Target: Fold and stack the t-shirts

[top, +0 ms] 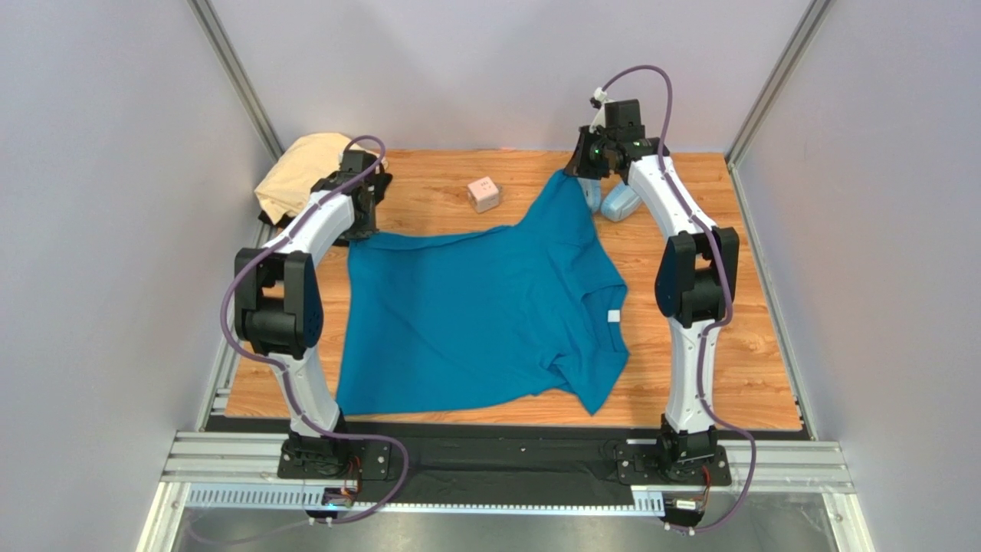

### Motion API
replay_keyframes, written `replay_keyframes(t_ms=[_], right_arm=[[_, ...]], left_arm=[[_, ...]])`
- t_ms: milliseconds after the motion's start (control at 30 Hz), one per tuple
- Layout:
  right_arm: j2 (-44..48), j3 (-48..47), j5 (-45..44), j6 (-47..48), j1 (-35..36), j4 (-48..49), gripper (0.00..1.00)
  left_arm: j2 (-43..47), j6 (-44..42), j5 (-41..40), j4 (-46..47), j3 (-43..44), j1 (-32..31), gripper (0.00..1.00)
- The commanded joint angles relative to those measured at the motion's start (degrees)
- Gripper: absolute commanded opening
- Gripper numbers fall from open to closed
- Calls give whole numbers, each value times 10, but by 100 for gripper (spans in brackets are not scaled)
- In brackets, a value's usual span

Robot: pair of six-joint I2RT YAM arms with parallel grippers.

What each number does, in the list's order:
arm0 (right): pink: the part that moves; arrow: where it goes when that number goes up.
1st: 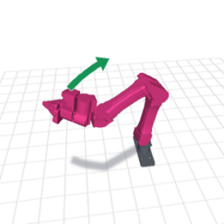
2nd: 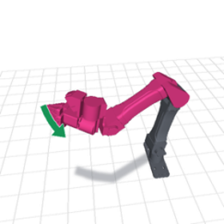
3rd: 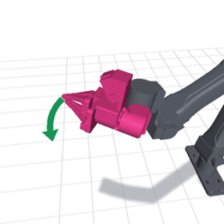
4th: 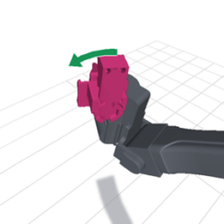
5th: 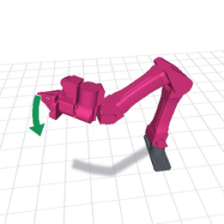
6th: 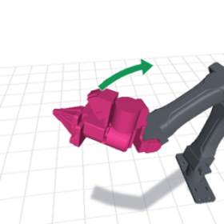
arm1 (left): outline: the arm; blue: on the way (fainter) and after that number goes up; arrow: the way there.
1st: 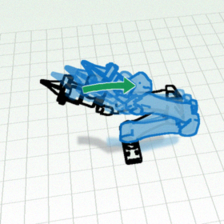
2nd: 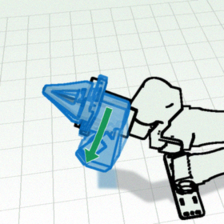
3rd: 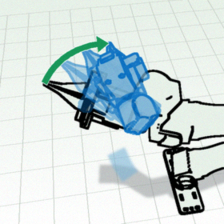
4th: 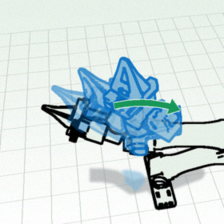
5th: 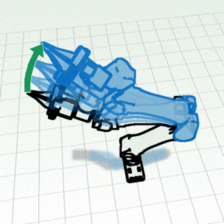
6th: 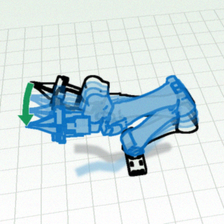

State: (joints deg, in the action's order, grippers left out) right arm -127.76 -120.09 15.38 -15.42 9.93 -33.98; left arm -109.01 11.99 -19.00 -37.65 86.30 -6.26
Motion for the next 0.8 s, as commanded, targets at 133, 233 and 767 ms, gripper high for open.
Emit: replay_keyframes(t_ms=[133, 233, 767], right_arm=[[116, 91, 19, 34, 10, -7, 0], [145, 123, 18, 41, 11, -14, 0], [259, 277, -5, 67, 30, -87, 0]], left_arm=[[111, -7, 68, 12, -46, 4, 0], [136, -21, 76, 12, -71, 4, 0], [158, -11, 41, -25, -148, 15, 0]])
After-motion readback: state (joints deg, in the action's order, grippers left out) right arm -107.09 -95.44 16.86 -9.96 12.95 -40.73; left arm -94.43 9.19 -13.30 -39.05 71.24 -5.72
